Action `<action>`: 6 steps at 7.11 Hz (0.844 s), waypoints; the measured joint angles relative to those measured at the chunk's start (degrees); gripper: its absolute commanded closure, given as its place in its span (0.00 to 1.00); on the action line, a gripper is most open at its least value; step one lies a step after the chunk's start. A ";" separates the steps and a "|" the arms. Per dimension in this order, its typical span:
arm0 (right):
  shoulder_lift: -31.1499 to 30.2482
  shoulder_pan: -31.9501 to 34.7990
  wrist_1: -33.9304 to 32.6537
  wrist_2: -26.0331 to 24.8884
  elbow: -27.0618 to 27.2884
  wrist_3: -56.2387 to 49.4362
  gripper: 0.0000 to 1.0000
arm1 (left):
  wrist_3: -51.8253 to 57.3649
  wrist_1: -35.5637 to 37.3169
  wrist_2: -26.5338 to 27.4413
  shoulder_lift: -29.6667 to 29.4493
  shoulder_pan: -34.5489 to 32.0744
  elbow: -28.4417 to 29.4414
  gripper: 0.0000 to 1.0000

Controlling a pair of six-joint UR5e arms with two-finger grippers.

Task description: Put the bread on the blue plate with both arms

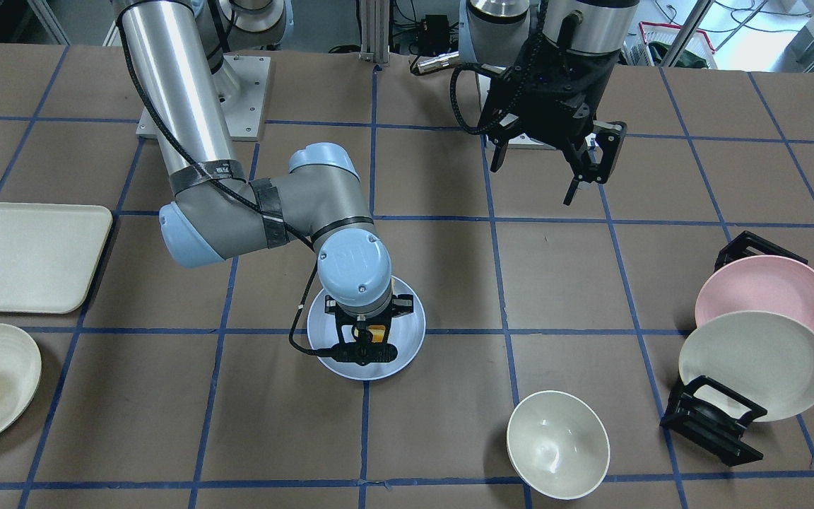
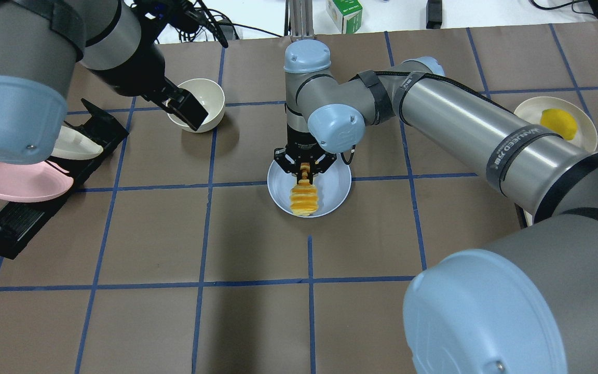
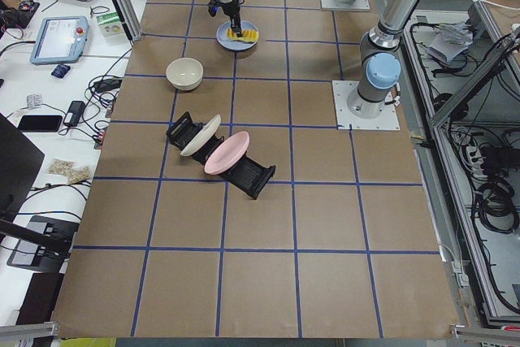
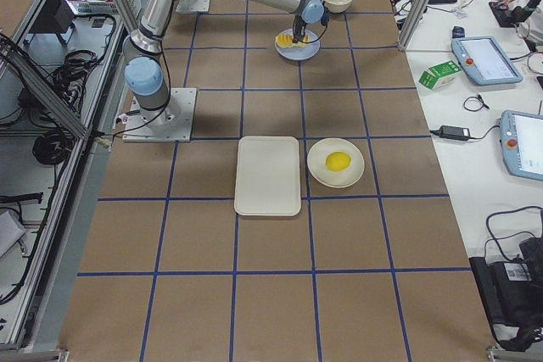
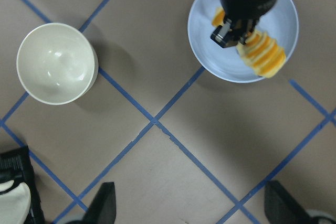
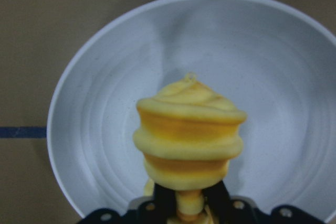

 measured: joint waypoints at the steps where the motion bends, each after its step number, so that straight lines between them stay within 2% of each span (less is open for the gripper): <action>1: -0.37 -0.07 -0.04 -0.35 -0.09 0.08 0.00 | -2.42 1.69 0.08 0.05 1.69 -0.12 0.00; 3: -1.68 -0.49 -0.04 -0.78 -0.38 -0.32 0.00 | -6.21 2.27 0.66 0.41 3.82 0.12 0.00; 6: -8.97 -6.03 1.34 -0.77 0.01 -2.24 0.00 | -25.63 1.28 1.02 0.98 3.95 -0.35 0.00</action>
